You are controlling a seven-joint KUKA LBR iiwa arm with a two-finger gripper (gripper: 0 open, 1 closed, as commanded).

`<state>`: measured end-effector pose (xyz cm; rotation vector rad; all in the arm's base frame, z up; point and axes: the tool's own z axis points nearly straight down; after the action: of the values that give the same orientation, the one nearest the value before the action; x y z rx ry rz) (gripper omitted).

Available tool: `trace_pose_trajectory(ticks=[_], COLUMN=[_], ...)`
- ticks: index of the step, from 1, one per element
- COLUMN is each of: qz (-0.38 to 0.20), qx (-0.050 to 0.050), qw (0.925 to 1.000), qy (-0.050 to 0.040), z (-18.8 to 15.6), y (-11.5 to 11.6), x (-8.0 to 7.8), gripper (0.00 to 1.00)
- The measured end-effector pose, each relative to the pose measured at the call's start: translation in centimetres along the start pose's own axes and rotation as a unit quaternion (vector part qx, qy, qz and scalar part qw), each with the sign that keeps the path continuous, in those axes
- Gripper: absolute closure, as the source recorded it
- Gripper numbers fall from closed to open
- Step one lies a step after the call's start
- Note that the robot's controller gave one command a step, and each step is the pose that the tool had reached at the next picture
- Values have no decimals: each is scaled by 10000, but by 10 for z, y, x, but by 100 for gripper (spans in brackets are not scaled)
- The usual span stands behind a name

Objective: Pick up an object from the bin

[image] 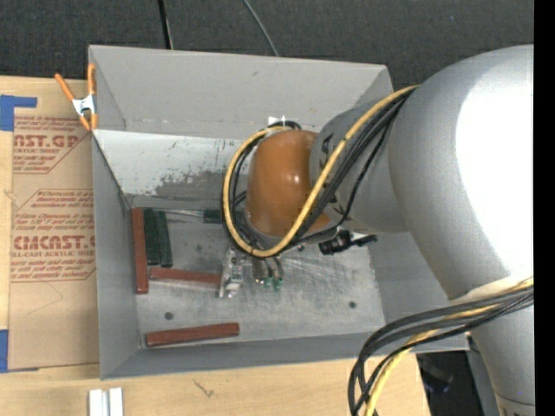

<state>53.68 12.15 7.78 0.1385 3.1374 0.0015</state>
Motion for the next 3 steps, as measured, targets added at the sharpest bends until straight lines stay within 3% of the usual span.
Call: trace_pose_trajectory(ticks=[1, 2, 3], qz=[1, -139, -140], qx=[-1, -1, -2], qw=[10000, 9999, 9999], qy=[0, 4, 4], z=[0, -103, -103], y=[0, 1, 1], x=[0, 19, 19], gripper=[100, 100, 100])
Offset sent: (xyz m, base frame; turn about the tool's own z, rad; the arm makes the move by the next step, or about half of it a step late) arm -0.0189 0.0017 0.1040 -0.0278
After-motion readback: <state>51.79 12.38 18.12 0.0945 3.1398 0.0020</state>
